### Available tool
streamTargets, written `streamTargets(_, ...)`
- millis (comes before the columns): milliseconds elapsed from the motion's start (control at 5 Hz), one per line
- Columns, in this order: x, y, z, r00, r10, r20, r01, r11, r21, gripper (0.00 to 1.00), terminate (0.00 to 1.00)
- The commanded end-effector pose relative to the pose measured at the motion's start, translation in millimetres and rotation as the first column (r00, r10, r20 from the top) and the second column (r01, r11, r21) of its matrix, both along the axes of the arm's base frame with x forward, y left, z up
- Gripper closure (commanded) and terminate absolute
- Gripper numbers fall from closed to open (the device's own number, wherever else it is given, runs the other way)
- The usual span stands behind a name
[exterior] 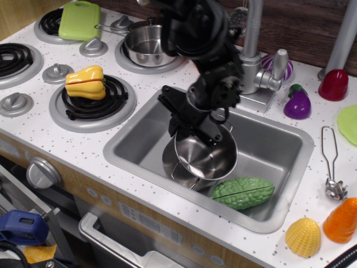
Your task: Flip pot upright in sink
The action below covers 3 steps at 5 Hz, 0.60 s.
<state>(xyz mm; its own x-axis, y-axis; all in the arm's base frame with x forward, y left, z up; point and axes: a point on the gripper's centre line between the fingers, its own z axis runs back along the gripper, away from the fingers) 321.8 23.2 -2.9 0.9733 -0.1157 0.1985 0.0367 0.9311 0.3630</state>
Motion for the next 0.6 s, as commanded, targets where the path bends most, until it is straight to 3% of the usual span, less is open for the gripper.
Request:
streamTargets(0,10,7,16,0.999,0.015,0.037,-0.010,0.990,-0.138,1.00,0.00)
streamTargets(200,11,12,7,0.999,0.031,0.010,-0.027,0.961,-0.276,1.00,0.00)
streamTargets(400,12,12,3,0.999,0.025,0.034,-0.013,0.955,-0.297,1.00,1.00)
